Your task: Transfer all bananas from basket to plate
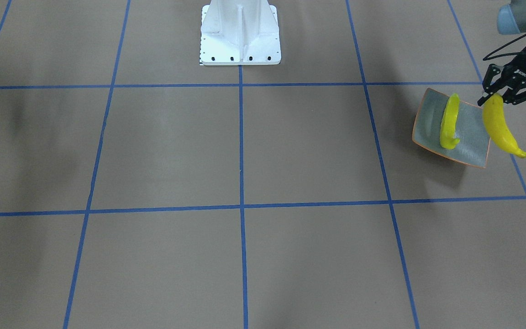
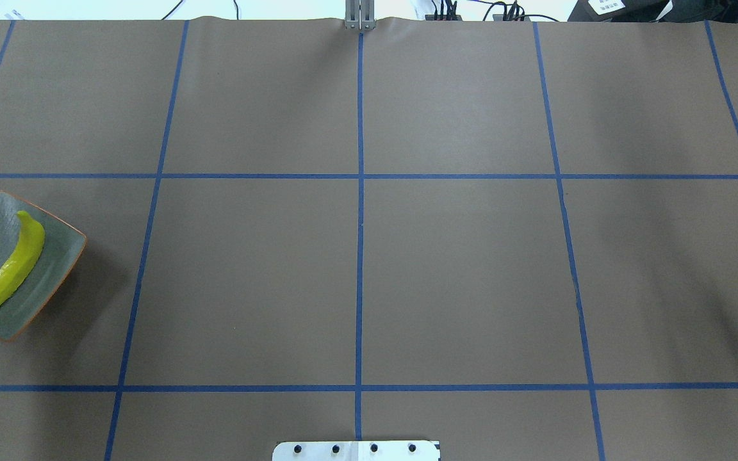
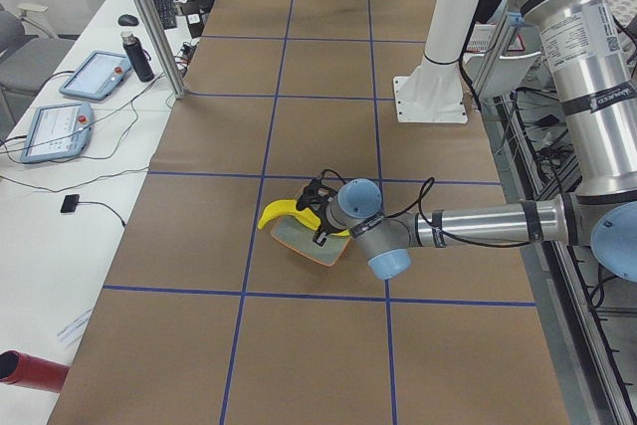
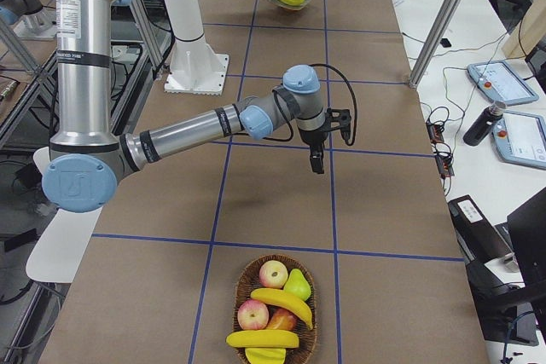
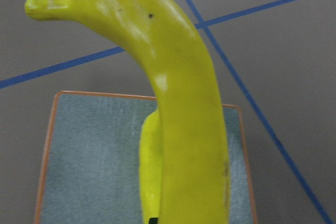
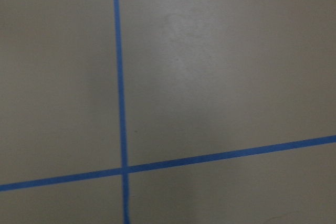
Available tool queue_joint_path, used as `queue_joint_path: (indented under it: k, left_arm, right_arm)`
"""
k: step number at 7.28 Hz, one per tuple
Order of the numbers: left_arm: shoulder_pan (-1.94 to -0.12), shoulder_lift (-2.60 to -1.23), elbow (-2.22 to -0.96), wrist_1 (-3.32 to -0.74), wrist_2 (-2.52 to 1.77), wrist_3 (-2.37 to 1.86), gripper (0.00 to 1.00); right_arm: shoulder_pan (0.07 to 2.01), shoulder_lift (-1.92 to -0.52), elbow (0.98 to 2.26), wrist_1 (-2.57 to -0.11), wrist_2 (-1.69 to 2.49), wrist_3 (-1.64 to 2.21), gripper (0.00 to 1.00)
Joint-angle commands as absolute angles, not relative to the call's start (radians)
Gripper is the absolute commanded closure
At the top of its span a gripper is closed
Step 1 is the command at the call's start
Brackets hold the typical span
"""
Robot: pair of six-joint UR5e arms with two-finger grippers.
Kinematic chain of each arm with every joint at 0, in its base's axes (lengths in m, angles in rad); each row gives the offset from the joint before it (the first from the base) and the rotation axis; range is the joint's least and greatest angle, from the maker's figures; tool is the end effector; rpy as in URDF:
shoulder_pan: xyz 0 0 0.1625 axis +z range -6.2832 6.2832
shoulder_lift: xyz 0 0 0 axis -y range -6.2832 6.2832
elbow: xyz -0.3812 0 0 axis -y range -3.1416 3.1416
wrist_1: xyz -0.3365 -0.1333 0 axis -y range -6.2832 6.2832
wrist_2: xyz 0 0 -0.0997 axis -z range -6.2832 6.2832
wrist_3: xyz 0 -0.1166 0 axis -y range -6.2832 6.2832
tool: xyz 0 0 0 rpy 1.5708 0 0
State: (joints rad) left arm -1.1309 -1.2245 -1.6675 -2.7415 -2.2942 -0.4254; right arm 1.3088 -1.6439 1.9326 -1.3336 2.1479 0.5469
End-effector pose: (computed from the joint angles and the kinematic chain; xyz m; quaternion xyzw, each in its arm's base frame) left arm 0.0883 -0.3194 0.5777 0.2445 0.4621 0.1633 0.8367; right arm -0.0441 -0.4334 0.4813 0.1209 -0.3507 0.0582 0.9268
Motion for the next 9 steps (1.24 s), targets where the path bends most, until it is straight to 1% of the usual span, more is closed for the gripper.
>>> queue_joint_path:
  k: [1, 2, 3, 5, 6, 7, 8, 9]
  left_arm:
    - [-1.123, -1.23, -1.628, -2.738, -2.293, -0.39, 0.86]
    - [-1.096, -1.233, -1.628, -2.737, -2.295, -0.39, 0.62]
    - [-1.089, -1.232, -1.626, -2.737, -2.295, -0.39, 0.43]
    - [-1.083, -1.233, -1.628, -2.743, -2.307, -0.39, 0.09]
    - [-1.083, -1.235, -1.632, -2.744, -2.315, -0.391, 0.0]
    - [-1.085, -1.256, -1.635, -2.74, -2.406, -0.394, 0.0]
    - [-1.127, -1.287, -1.635, -2.735, -2.512, -0.408, 0.0]
    - [-1.159, -1.336, -1.635, -2.714, -2.526, -0.41, 0.0]
  right_arm:
    - [1.439, -1.686, 1.84, -1.328, 2.204, 0.3, 0.0]
    - [1.463, -1.687, 1.815, -1.327, 2.233, 0.263, 0.0]
    - [1.479, -1.69, 1.804, -1.327, 2.244, 0.252, 0.0]
    - [1.497, -1.703, 1.778, -1.325, 2.244, 0.212, 0.0]
    - [1.511, -1.703, 1.766, -1.325, 2.246, 0.19, 0.0]
    - [1.528, -1.703, 1.75, -1.327, 2.246, 0.155, 0.0]
    - [1.548, -1.707, 1.721, -1.327, 2.246, 0.118, 0.0]
    - [1.593, -1.707, 1.663, -1.325, 2.244, 0.047, 0.0]
